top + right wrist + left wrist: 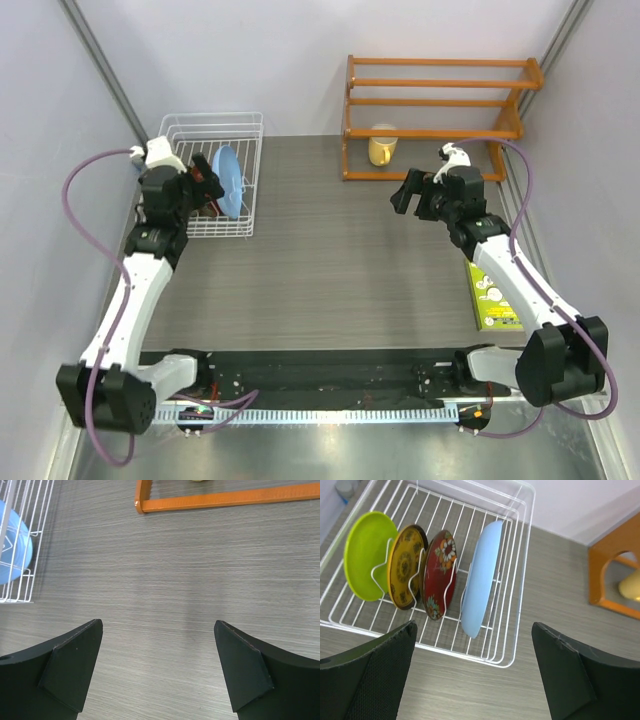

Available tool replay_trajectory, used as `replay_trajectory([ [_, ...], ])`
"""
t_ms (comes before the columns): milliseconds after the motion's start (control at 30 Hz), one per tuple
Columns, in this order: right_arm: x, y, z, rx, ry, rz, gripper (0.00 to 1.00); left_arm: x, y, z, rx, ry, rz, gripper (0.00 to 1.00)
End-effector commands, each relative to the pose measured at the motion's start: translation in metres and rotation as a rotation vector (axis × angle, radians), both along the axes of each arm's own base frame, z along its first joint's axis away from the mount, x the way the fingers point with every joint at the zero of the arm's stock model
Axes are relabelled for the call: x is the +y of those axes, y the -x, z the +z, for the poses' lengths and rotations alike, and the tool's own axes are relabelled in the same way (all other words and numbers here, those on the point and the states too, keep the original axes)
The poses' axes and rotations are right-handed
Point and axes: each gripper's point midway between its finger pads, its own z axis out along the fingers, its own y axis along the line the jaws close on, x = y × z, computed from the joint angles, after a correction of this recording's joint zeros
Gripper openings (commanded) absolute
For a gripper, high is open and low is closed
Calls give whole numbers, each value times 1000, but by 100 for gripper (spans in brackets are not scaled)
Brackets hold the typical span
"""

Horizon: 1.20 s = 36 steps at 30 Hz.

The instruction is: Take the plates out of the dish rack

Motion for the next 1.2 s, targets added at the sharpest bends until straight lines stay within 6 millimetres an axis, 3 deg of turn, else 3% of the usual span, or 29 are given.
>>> replay_trajectory([
  [0, -7, -6, 10, -23, 41, -22, 100, 0, -35, 16, -58, -77, -19, 95],
  [267, -8, -10, -13, 33, 76, -20, 100, -3, -79, 4, -56, -233, -3, 93],
  [300, -8, -11, -18, 48, 79, -20, 100, -9, -84, -7, -29, -255, -13, 92],
  [400, -6, -13, -23, 62, 77, -17, 100, -15, -96, -5, -41, -323, -8, 88],
  [433, -6, -14, -27, 73, 80, -18, 100, -14, -102, -17, -11, -345, 5, 84],
  [467, -7, -15, -27, 74, 82, -21, 100, -15, -105, -15, -10, -356, 12, 81],
  [500, -6, -15, -28, 77, 82, -19, 100, -18, -107, -19, 1, -374, 6, 70],
  [567, -7, -17, -29, 80, 84, -22, 100, -16, -112, -29, 29, -407, 30, 61],
  [600, -7, -17, -29, 80, 85, -25, 100, -17, -112, -31, 39, -429, 38, 49],
  [767, -9, -17, -27, 78, 95, -32, 100, -9, -115, -50, 93, -476, 87, 45],
  [867, -11, -18, -28, 79, 98, -40, 100, -5, -113, -58, 118, -495, 117, 32],
  [1000, -11, -17, -28, 81, 97, -45, 100, -3, -109, -64, 150, -541, 131, 0],
  [1167, -14, -14, -29, 85, 101, -51, 100, -5, -103, -49, 140, -605, 180, 0],
])
